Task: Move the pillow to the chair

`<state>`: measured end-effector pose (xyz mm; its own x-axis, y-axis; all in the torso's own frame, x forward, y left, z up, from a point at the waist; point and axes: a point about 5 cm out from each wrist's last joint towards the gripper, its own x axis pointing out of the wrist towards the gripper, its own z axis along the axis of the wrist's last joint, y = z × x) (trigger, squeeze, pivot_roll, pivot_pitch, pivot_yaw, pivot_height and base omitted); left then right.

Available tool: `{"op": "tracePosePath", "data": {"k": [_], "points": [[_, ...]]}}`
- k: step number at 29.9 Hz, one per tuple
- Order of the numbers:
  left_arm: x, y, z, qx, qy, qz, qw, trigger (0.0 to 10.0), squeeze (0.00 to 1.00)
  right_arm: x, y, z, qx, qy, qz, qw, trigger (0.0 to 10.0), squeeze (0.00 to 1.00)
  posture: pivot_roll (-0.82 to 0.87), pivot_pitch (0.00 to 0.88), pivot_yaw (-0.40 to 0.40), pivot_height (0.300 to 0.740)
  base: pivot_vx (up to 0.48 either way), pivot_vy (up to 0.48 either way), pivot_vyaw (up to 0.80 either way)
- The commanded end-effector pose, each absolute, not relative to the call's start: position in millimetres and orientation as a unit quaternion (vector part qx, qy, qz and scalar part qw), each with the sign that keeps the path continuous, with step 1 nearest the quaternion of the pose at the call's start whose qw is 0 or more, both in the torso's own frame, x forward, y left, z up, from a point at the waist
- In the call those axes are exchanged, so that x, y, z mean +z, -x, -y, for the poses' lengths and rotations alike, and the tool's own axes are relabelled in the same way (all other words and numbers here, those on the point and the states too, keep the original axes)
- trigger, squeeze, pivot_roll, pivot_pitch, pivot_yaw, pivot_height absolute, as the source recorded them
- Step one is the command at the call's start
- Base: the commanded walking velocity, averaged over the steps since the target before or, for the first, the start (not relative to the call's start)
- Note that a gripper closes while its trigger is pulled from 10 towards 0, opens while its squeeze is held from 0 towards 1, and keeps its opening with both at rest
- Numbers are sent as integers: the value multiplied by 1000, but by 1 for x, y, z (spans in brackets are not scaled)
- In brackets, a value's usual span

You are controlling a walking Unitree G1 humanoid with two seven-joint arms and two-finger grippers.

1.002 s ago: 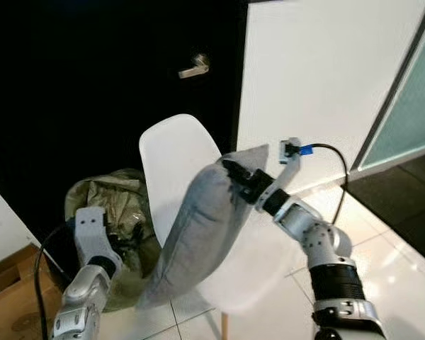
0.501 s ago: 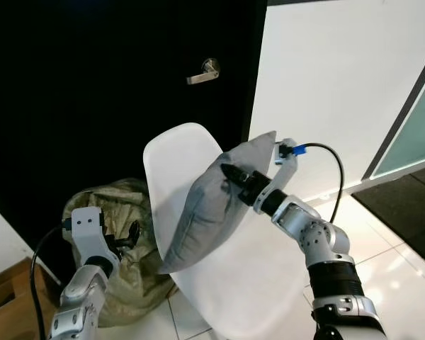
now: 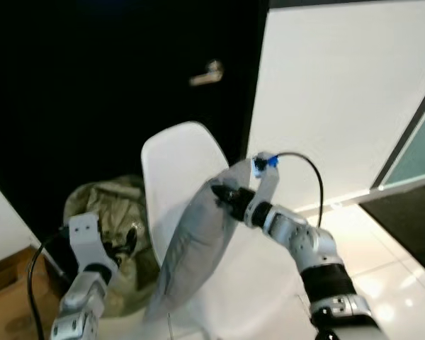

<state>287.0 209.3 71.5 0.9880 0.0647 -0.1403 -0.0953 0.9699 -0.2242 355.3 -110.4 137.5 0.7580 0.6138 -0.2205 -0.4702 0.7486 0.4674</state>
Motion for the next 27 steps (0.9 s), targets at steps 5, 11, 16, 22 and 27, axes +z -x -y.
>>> {"op": "tracePosePath", "data": {"k": [5, 11, 16, 22, 27], "points": [[73, -286, -212, 47, 117, -66, 990, 10000, 0, 143, -358, 96, 317, -173, -190, 913, 10000, 0, -105, 54, -1, 725, 0, 0, 0], [74, -285, -213, 49, 119, -64, 990, 10000, 0, 122, -361, 111, 258, -122, -265, 921, 10000, 0, -104, 53, -12, 705, 0, 0, 0], [74, -284, -213, 50, 118, -63, 990, 10000, 0, 108, -358, 126, 218, -89, -315, 920, 10000, 0, -105, 55, -14, 695, 0, 0, 0], [77, -284, -212, 49, 119, -58, 990, 10000, 0, 92, -356, 160, 128, -39, -363, 922, 10000, 0, -105, 63, -15, 675, 0, 0, 0], [79, -282, -213, 50, 120, -55, 990, 10000, 0, 84, -353, 174, 97, -19, -377, 921, 10000, 0, -97, 65, -16, 660, 0, 0, 0]]}}
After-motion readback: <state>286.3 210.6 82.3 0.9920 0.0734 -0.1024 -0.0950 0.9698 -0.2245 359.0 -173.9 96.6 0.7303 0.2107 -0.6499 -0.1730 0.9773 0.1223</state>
